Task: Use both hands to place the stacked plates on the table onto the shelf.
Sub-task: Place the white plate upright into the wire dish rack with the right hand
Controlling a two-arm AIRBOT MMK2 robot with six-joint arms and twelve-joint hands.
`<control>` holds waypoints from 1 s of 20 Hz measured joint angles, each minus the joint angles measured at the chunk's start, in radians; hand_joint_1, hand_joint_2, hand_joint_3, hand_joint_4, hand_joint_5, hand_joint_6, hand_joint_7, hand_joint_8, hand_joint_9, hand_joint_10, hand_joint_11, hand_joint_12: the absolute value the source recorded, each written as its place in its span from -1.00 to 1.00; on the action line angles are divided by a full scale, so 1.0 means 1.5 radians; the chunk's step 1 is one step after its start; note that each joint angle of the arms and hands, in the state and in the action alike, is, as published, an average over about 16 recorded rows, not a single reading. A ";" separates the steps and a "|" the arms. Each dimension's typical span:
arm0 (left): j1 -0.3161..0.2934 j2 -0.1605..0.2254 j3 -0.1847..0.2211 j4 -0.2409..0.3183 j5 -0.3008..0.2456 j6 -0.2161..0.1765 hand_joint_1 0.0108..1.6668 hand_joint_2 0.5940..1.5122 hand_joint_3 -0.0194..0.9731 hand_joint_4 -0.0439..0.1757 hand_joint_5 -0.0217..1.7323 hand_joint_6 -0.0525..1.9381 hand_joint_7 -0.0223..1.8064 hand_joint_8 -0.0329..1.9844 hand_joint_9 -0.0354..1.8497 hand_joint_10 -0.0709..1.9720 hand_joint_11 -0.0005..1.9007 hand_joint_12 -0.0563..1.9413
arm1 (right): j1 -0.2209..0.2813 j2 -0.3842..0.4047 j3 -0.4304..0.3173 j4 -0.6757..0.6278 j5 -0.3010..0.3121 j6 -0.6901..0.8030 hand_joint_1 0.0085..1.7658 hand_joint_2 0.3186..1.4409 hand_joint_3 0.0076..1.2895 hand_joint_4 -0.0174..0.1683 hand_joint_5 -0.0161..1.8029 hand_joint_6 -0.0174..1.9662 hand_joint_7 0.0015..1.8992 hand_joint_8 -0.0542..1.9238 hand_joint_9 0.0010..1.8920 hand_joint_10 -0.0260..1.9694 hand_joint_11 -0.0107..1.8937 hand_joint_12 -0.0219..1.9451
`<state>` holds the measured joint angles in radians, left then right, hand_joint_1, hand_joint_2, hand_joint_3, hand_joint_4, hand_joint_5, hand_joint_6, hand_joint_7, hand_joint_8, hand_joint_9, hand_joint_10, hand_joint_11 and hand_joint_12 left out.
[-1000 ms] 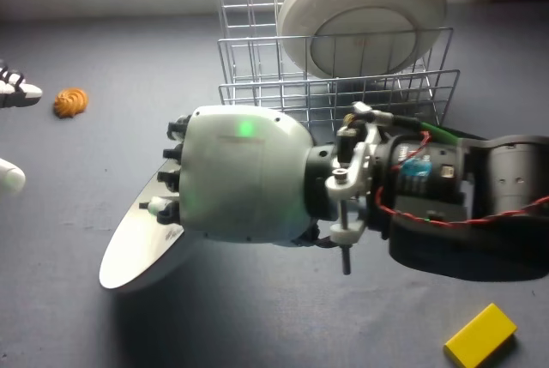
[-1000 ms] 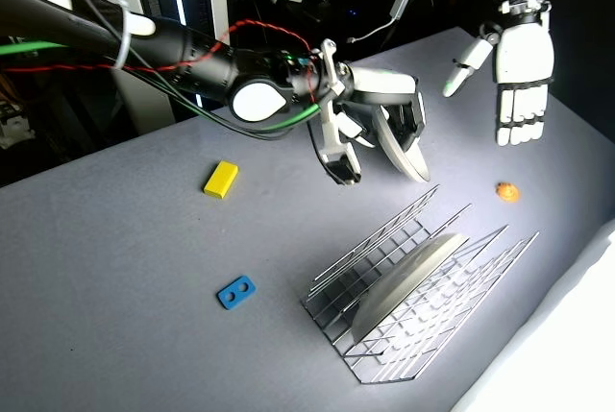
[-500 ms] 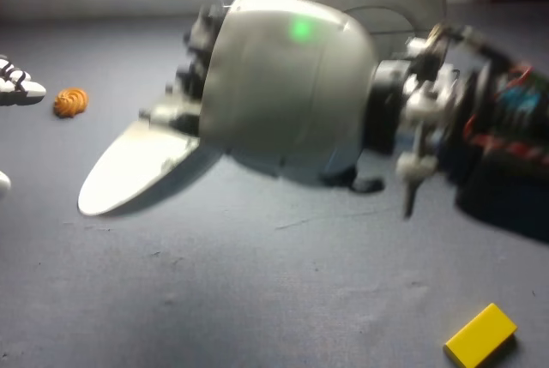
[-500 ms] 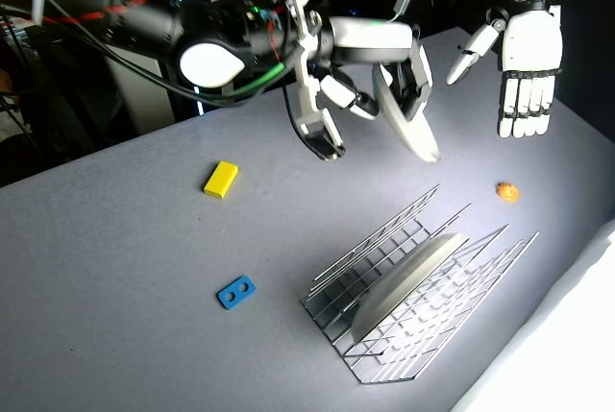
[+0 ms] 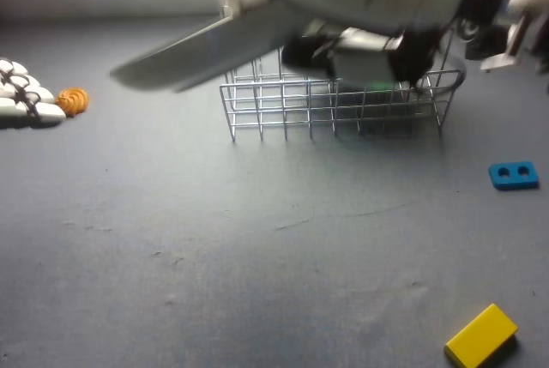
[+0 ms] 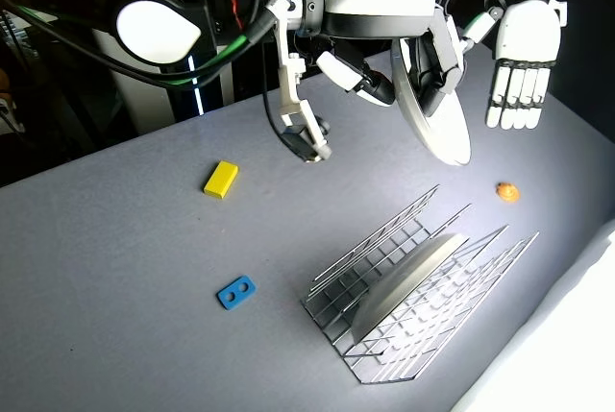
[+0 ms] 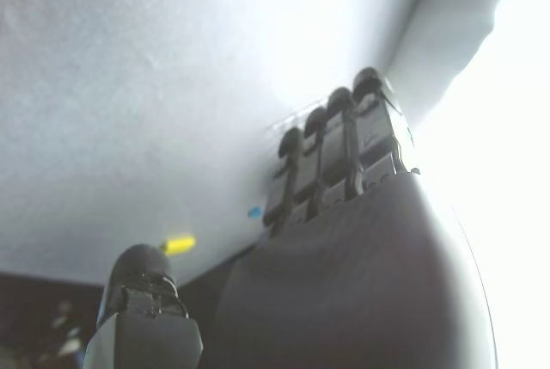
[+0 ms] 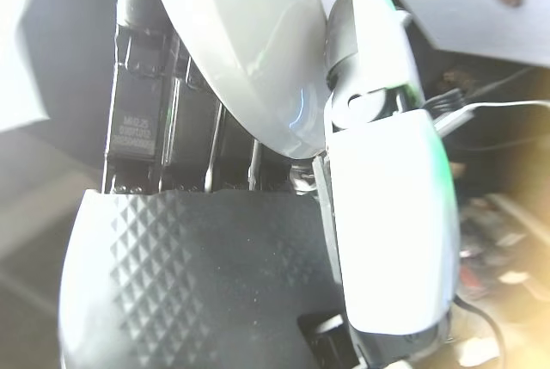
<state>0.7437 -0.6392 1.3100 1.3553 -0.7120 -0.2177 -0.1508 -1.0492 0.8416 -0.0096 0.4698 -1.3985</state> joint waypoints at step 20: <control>-0.110 0.046 -0.077 0.056 -0.313 0.092 -0.99 0.04 -0.93 -0.56 -0.95 -0.93 -0.96 -0.97 -0.94 -0.92 -0.98 -0.93 | 0.055 0.026 0.069 0.284 -0.125 0.093 0.33 0.32 -0.99 -0.87 -0.11 0.06 0.04 0.25 0.21 -0.20 0.02 0.23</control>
<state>0.5781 -0.5700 1.1951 1.4388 -1.1818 -0.0801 -0.0683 -1.0106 0.9451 0.4167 0.2819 -1.2593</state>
